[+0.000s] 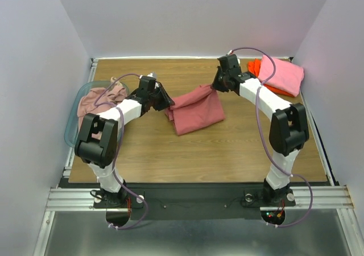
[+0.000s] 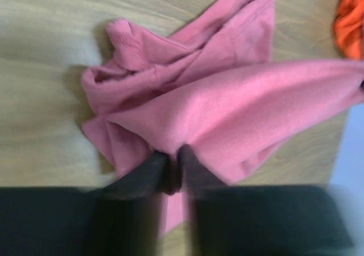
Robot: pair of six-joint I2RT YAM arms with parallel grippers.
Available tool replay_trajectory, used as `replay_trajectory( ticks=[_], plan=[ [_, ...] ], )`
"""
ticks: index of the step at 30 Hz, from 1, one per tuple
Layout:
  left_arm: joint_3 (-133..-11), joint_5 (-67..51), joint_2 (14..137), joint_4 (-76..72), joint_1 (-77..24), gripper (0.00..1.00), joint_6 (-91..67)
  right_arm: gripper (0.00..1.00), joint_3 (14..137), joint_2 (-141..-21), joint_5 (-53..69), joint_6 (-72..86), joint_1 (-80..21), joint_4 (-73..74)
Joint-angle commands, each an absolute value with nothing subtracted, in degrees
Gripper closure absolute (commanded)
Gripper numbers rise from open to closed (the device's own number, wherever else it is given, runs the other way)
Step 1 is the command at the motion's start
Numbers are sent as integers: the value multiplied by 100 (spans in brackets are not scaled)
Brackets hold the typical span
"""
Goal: Fold and stack the t-shirts
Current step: Fold the tshirt
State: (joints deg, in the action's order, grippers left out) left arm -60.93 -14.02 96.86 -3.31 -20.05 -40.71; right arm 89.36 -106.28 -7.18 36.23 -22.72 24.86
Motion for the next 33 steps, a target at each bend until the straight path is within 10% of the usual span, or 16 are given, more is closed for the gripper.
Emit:
replay_trajectory(
  ticks=[1, 2, 5, 8, 33],
  plan=[
    [-6644, -1722, 9957, -378, -1776, 48, -3832, 73, 9500, -11153, -616, 3525, -2005, 2171],
    [-6758, -1775, 10019, -387, -1749, 29, -3832, 49, 9649, -11223, -441, 3472, -2004, 2180],
    [-6855, -1854, 10029, -387, -1714, 16, -3815, 22, 9817, -11399, -422, 3349, -1995, 2188],
    [-6707, -1898, 9792, -422, -1723, 16, -3806, 14, 9599, -11207, -422, 3314, -1969, 2188],
    [-6909, -1521, 10713, -826, -2022, 15, -3718, 0, 8587, -10916, 79, 2312, -1907, 2162]
  ],
)
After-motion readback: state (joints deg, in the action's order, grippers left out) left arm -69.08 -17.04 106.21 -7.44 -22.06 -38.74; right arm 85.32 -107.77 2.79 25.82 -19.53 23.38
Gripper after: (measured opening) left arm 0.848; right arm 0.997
